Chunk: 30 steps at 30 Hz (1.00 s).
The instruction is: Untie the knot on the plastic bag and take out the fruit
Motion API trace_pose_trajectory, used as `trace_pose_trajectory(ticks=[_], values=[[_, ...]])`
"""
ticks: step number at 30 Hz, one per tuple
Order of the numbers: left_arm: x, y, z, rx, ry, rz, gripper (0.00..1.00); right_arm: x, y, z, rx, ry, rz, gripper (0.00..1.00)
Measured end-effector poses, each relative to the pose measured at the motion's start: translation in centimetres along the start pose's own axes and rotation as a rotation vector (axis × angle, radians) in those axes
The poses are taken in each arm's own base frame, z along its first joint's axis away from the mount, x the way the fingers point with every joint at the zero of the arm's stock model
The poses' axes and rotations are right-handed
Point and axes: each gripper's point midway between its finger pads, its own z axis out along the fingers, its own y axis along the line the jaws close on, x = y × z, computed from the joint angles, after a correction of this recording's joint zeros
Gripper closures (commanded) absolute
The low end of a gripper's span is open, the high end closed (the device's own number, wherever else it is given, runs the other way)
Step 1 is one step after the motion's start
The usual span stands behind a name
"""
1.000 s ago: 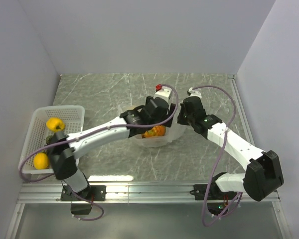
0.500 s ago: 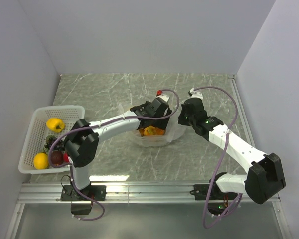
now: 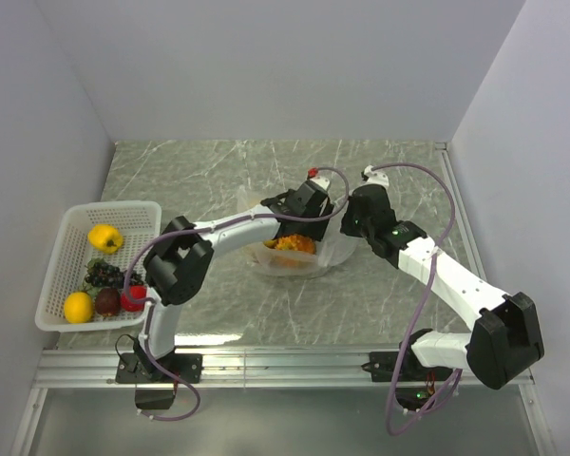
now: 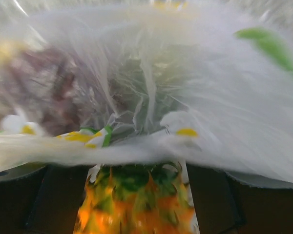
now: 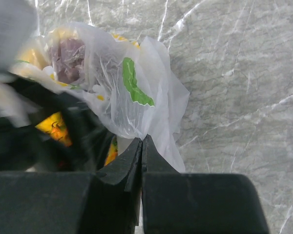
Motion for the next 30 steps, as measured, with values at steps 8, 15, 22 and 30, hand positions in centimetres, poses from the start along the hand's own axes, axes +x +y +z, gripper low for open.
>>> trace_pose_trajectory(ticks=[8, 15, 22, 30], values=[[3.0, 0.2, 2.9, 0.005, 0.08, 0.006, 0.34, 0.2, 0.0, 0.3, 0.004, 0.007, 0.006, 1.0], [2.4, 0.0, 1.7, 0.049, 0.045, -0.015, 0.96, -0.1, -0.1, 0.5, 0.009, -0.007, 0.011, 1.0], [3.6, 0.6, -3.5, 0.13, 0.027, 0.001, 0.99, -0.3, -0.9, 1.1, 0.05, -0.012, 0.014, 1.0], [2.7, 2.0, -8.1, 0.142, -0.062, -0.019, 0.99, -2.6, -2.7, 1.5, 0.127, -0.06, 0.044, 1.0]])
